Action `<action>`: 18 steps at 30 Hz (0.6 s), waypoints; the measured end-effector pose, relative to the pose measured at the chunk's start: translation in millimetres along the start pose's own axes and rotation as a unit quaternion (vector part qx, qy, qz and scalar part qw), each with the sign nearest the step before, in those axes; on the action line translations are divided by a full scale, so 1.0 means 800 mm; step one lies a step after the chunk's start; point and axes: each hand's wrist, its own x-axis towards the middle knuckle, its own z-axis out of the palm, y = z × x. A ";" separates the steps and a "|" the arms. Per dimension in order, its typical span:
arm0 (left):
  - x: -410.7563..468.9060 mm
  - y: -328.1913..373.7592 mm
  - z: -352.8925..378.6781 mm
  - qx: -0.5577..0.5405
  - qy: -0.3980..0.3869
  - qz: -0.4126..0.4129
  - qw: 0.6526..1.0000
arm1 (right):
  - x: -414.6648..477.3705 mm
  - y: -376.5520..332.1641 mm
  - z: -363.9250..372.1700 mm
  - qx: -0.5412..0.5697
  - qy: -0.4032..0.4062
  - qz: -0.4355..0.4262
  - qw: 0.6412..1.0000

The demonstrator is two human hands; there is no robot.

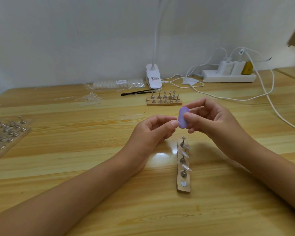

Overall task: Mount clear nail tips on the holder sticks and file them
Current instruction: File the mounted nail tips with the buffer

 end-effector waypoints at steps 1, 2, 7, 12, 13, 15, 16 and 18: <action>0.000 -0.001 0.000 0.007 0.000 0.003 1.000 | 0.000 -0.001 -0.001 -0.003 -0.006 0.005 1.000; -0.001 -0.002 0.000 0.013 0.000 0.005 1.000 | 0.001 -0.003 -0.003 -0.007 -0.014 0.010 1.000; 0.001 -0.003 0.000 0.021 0.008 0.003 1.000 | 0.002 -0.001 -0.004 0.005 -0.002 0.000 1.000; 0.001 -0.005 0.000 0.035 0.008 0.009 0.999 | 0.003 -0.003 -0.004 0.010 -0.019 0.026 0.999; 0.001 -0.006 0.000 0.038 0.005 0.010 0.999 | 0.004 -0.004 -0.006 0.007 -0.025 0.033 0.999; 0.002 -0.005 0.000 0.034 0.005 0.011 0.999 | 0.003 -0.005 -0.008 -0.005 -0.054 0.046 0.997; 0.002 -0.005 -0.001 0.027 0.006 0.014 1.000 | 0.002 -0.004 -0.006 -0.013 -0.077 0.054 0.996; 0.003 -0.004 -0.001 0.012 0.004 0.020 1.000 | -0.001 -0.002 0.000 -0.022 -0.095 0.054 0.994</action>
